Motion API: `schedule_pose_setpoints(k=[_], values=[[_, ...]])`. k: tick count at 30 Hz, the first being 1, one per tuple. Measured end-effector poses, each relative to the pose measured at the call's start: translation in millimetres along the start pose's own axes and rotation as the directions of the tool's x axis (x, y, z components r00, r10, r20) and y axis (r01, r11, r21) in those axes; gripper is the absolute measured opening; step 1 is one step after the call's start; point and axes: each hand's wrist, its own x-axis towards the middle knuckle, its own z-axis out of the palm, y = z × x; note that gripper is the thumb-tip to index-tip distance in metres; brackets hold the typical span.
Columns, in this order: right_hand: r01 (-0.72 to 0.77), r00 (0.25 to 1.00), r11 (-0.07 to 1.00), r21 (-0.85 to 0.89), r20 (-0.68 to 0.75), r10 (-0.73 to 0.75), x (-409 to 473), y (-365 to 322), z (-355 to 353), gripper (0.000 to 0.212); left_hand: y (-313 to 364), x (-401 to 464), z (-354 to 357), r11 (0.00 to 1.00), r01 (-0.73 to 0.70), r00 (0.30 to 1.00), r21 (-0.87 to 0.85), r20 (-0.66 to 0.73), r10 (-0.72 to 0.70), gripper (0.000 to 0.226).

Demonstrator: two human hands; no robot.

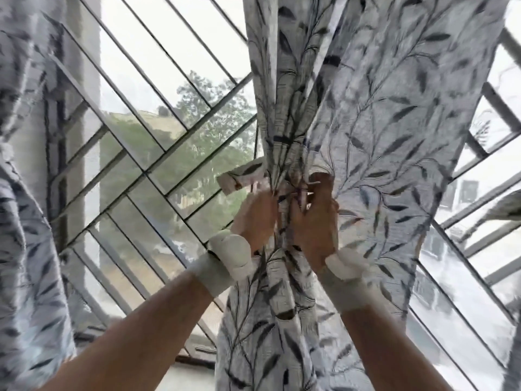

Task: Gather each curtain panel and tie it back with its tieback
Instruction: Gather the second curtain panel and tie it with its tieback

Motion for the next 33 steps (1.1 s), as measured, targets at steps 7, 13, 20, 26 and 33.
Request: schedule_pose_setpoints(k=[7,13,20,26,33], values=[[0.072,0.991,0.993,-0.092,0.117,-0.061,-10,4,9,0.016,-14,-18,20,0.974,-0.075,0.984,0.211,0.175,0.038,0.014],[0.134,0.981,0.983,-0.129,0.157,-0.113,-9,5,10,0.021,-16,-28,13,0.939,-0.215,0.951,0.269,0.277,0.138,0.016],[0.183,0.983,0.94,-0.289,0.072,-0.17,-10,14,10,0.011,-24,-32,-21,0.941,-0.216,0.891,0.259,0.448,0.081,0.025],[0.229,0.973,0.943,-0.24,0.073,-0.217,-12,22,14,0.009,21,23,-27,0.995,-0.027,0.999,-0.099,0.039,0.031,0.076],[0.18,0.962,0.981,0.066,0.195,-0.19,-13,39,3,0.016,30,26,18,0.994,-0.012,0.998,-0.106,-0.065,0.005,0.039]])
